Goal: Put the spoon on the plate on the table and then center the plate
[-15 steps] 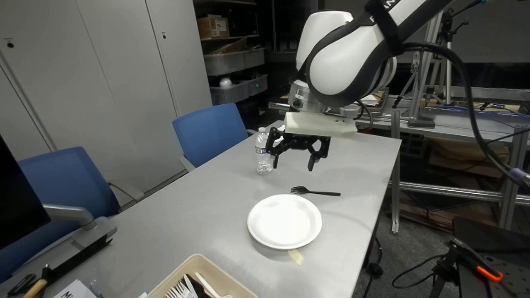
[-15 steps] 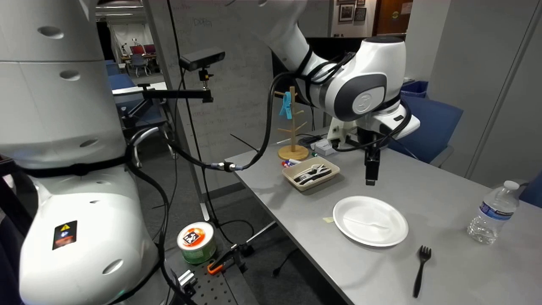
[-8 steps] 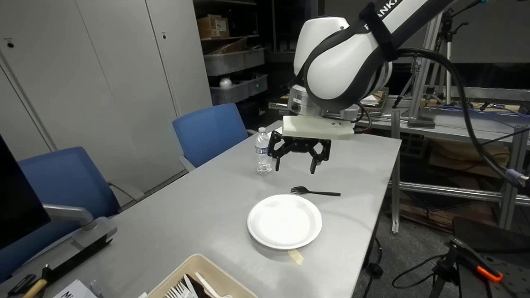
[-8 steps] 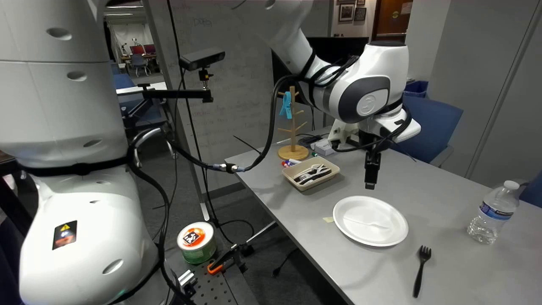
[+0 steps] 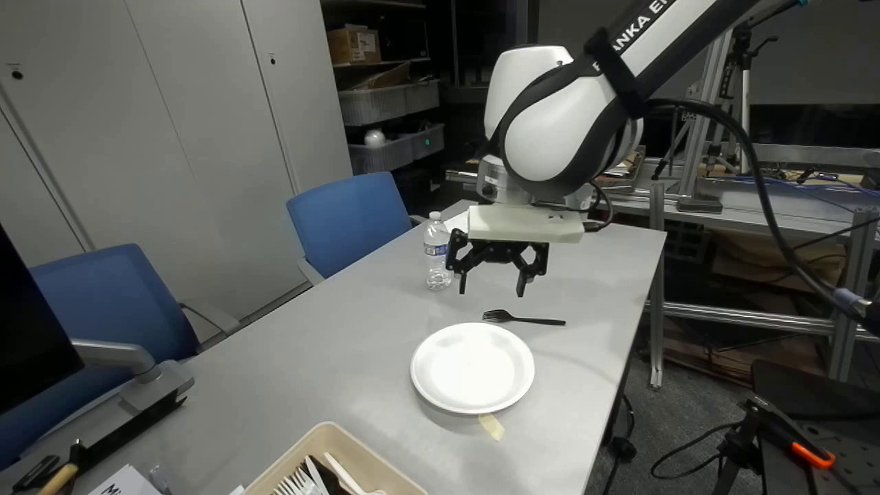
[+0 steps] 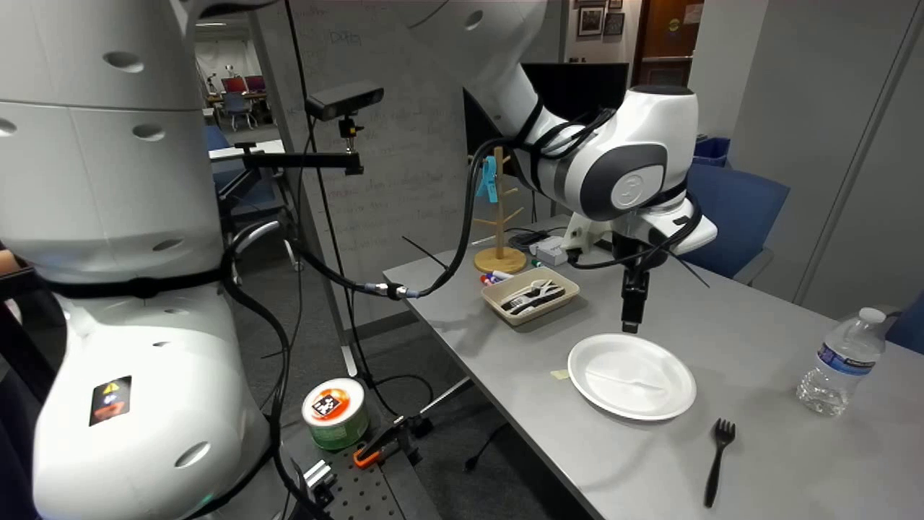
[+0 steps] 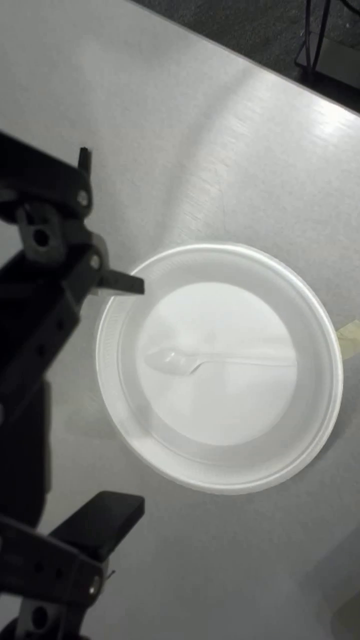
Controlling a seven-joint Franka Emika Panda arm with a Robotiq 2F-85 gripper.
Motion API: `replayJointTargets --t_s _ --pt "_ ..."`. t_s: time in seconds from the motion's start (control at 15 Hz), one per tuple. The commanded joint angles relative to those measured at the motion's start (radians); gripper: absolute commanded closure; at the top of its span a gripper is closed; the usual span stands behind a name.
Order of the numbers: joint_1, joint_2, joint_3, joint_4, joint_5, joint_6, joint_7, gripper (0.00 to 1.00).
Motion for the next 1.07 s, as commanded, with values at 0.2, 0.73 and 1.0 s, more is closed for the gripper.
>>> replayJointTargets --t_s 0.2,0.73,1.0 --pt "0.031 0.162 -0.029 0.143 -0.034 -0.025 0.031 0.00" --pt "0.012 0.264 -0.039 0.226 0.010 -0.003 -0.023 0.00" --pt "0.003 0.312 -0.035 0.249 0.033 0.027 -0.044 0.00"
